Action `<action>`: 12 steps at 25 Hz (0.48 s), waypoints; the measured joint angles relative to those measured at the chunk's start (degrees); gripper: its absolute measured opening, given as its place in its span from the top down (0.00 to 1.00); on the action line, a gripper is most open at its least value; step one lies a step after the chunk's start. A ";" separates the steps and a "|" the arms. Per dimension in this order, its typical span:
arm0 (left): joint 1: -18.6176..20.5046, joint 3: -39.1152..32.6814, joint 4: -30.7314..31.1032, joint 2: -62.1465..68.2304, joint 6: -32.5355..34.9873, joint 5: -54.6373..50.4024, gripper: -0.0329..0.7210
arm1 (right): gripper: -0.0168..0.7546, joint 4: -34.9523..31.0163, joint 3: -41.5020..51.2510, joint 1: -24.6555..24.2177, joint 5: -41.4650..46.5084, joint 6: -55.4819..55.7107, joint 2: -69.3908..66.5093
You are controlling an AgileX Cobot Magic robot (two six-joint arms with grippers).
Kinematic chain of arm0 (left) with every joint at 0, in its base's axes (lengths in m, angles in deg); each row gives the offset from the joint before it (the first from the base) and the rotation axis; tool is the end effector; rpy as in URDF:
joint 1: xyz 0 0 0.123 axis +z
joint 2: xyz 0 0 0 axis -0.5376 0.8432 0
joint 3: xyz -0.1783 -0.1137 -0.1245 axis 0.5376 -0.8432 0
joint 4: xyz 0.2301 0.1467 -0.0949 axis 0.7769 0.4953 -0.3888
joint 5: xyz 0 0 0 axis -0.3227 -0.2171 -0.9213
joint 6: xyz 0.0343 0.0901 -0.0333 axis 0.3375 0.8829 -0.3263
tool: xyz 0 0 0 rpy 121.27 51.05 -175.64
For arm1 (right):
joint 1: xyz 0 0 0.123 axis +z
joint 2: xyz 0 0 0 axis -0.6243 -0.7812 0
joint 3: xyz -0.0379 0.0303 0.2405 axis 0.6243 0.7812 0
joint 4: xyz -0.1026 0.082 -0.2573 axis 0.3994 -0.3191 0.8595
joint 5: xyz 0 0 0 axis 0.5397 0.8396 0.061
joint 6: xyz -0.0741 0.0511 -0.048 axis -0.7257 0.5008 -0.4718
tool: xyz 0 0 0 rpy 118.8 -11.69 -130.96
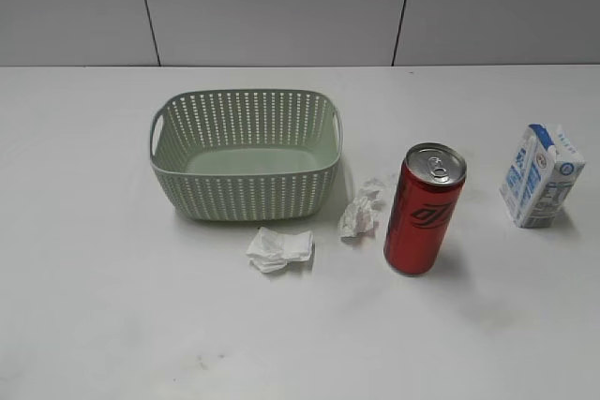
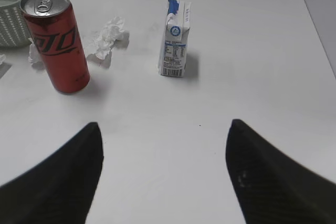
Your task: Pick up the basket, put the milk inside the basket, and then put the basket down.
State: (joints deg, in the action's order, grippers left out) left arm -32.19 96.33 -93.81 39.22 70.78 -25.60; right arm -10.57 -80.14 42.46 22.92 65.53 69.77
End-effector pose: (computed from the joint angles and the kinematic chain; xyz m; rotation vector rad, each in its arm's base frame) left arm 0.0771 -0.0063 0.2938 0.0412 2.0161 -0.0595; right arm 0.0920 0.0115 0.2743 -0.1886 1.9966 0.0392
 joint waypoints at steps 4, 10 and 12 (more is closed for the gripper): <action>0.00 0.00 0.00 0.00 0.00 0.00 0.18 | 0.24 0.00 0.00 0.00 0.00 0.00 0.00; 0.00 0.00 0.00 0.00 0.00 0.00 0.18 | 0.24 0.00 0.00 0.00 0.00 0.00 0.00; 0.00 0.00 0.00 0.00 0.00 0.00 0.18 | 0.24 0.00 0.00 0.00 0.00 0.00 0.00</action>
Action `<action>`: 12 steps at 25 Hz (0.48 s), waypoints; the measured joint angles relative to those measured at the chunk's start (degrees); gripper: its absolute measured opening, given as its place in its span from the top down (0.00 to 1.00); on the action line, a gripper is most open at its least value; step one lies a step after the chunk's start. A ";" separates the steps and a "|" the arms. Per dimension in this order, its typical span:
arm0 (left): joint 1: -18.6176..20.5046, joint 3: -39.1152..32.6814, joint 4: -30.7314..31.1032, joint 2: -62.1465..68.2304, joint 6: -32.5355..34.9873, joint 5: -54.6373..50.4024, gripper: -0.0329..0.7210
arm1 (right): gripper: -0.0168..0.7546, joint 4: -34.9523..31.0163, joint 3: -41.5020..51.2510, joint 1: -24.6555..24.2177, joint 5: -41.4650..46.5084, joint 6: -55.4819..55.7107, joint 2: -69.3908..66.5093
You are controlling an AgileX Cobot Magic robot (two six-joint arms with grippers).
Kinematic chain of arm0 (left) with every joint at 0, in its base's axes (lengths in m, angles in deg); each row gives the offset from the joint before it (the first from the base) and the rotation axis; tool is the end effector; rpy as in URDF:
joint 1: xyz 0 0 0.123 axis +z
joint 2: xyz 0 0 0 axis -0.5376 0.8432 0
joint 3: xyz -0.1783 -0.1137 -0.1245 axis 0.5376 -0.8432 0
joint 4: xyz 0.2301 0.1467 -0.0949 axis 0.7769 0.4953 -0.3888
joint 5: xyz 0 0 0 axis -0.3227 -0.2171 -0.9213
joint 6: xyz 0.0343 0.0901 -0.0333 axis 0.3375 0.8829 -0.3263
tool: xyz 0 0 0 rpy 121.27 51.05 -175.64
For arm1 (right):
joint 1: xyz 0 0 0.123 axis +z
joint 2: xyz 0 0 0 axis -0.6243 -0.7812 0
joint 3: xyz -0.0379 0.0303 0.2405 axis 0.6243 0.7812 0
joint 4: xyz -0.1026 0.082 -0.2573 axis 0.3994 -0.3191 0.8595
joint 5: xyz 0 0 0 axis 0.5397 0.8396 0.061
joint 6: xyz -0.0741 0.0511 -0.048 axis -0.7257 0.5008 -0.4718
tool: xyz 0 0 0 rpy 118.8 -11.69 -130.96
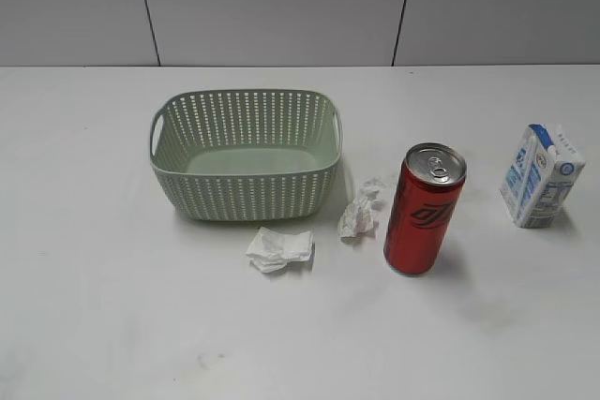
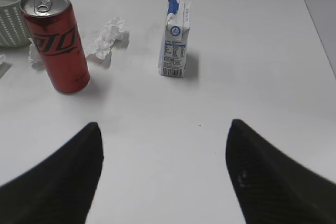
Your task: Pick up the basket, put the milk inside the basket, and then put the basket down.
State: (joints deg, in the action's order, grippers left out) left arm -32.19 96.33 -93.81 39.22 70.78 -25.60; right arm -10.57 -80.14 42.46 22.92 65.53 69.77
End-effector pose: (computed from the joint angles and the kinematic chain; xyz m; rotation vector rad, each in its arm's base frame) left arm 0.0771 -0.0063 0.2938 0.0412 2.0161 -0.0595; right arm 0.0920 0.0115 0.2743 -0.1886 1.9966 0.0392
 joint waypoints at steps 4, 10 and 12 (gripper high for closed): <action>0.00 0.00 0.00 0.00 0.00 0.00 0.18 | 0.24 0.00 0.00 0.00 0.00 0.00 0.00; 0.00 0.00 0.11 0.00 0.00 0.00 0.18 | 0.24 0.00 0.00 0.00 0.00 0.00 0.00; 0.00 0.00 0.15 0.00 0.00 0.00 0.18 | 0.24 0.00 0.00 0.00 0.00 0.00 0.00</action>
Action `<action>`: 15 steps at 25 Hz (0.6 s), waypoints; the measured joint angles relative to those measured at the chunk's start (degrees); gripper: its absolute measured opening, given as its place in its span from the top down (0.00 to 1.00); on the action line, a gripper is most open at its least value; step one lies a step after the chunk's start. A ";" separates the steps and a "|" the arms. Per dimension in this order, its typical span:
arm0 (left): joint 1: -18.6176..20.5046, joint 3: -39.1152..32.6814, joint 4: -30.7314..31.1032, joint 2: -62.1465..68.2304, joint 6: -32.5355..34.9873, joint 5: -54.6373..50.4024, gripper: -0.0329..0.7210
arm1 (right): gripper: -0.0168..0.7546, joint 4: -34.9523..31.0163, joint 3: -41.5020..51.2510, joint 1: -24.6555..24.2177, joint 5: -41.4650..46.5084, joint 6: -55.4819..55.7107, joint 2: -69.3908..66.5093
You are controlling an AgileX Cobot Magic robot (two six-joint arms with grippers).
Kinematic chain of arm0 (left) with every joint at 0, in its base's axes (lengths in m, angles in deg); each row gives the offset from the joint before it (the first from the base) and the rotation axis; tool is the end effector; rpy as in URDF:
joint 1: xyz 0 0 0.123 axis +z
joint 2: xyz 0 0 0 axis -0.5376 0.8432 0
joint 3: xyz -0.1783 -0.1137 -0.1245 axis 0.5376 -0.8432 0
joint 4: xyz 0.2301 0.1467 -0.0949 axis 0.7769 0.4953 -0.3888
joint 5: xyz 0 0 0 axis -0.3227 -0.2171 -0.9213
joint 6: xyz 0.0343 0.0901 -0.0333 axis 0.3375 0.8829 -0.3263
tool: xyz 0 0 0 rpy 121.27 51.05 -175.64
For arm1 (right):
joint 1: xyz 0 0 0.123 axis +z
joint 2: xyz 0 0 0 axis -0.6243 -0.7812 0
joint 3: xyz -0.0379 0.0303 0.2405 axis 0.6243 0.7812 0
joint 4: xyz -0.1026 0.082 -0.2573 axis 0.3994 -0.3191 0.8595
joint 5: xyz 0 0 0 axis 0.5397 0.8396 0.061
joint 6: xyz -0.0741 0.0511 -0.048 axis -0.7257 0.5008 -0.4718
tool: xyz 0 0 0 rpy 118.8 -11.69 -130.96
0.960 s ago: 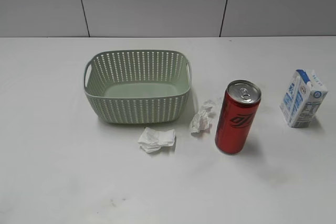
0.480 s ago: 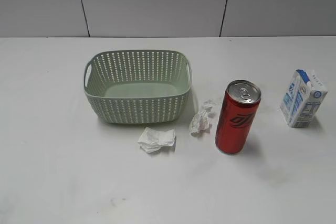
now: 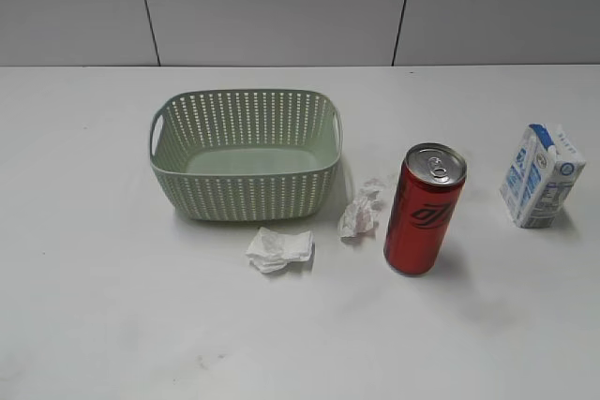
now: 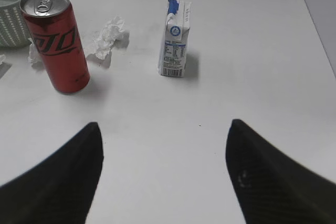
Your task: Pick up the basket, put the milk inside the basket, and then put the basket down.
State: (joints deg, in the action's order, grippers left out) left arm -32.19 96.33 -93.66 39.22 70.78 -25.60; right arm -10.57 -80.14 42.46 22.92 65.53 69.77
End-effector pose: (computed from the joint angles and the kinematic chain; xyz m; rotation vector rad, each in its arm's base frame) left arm 0.0771 -0.0061 0.2938 0.0411 2.0162 -0.0563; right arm 0.0920 0.0115 0.2743 -0.1886 1.9966 0.0392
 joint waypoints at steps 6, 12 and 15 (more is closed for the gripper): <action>0.00 0.00 0.13 0.00 0.00 0.00 0.18 | 0.24 0.00 0.00 0.00 0.00 0.00 0.00; 0.00 0.14 -0.10 0.00 0.00 0.56 0.18 | 0.24 0.00 0.00 0.00 0.00 0.00 0.00; 0.00 1.38 -1.41 1.68 0.00 2.14 0.18 | 0.24 0.00 0.00 0.00 0.00 0.00 0.00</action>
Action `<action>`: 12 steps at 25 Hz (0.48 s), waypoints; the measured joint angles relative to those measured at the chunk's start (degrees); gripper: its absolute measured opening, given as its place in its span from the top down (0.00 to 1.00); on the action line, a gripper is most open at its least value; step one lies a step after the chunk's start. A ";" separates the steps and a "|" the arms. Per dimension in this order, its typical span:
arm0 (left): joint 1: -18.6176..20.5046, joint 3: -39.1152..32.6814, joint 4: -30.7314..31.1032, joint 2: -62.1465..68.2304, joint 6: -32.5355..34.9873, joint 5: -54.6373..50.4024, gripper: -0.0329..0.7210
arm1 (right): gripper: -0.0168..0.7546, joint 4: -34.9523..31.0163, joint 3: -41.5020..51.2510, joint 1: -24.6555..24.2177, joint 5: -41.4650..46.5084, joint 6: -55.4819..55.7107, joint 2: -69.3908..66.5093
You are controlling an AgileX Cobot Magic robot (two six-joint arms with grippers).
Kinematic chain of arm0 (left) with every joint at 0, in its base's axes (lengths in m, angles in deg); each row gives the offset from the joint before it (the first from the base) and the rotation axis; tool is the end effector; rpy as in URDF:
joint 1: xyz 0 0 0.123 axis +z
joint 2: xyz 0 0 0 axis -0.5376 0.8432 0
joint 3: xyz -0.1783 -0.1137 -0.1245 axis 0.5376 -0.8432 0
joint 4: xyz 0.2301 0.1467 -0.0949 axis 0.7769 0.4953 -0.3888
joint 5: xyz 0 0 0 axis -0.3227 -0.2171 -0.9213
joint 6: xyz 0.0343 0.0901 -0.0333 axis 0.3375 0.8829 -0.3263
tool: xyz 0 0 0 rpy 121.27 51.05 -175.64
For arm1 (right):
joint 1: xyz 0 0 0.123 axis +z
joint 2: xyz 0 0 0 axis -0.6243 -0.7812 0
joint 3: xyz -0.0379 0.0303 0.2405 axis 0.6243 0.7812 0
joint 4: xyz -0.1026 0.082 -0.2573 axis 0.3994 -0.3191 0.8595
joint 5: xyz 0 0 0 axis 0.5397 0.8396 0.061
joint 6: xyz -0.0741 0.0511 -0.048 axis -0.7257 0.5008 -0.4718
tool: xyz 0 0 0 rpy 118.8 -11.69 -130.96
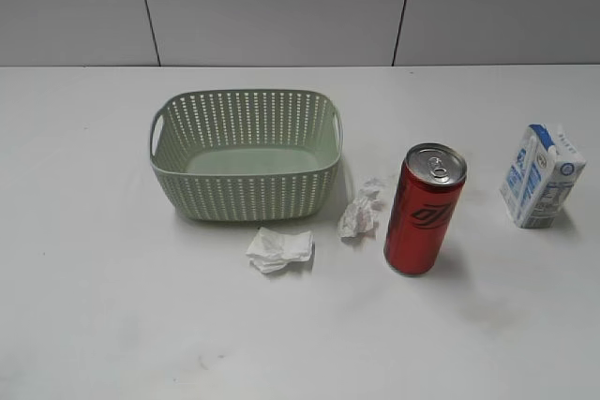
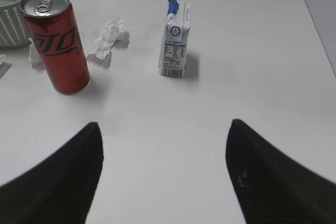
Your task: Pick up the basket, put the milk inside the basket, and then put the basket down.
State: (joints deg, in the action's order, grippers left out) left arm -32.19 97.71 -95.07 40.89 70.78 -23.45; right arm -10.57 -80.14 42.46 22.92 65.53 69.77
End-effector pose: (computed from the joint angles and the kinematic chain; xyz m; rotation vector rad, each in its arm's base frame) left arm 0.0805 -0.0081 0.3029 0.0390 1.9827 -0.0844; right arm 0.0920 0.0115 0.2743 -0.1886 1.9966 0.0392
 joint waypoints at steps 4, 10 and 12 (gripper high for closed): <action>0.00 2.02 -1.83 7.62 0.00 1.54 0.18 | 0.24 0.00 0.00 0.00 0.00 0.00 0.00; 0.00 6.57 -3.25 23.04 0.68 6.84 0.18 | 0.24 0.00 0.00 0.00 0.00 0.00 0.00; 0.00 8.48 -3.96 29.09 1.50 8.14 0.18 | 0.24 0.00 0.00 0.00 0.00 0.00 0.00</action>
State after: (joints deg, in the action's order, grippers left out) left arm -32.19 106.19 -99.03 69.99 72.28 -15.31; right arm -10.57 -80.14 42.46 22.92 65.53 69.77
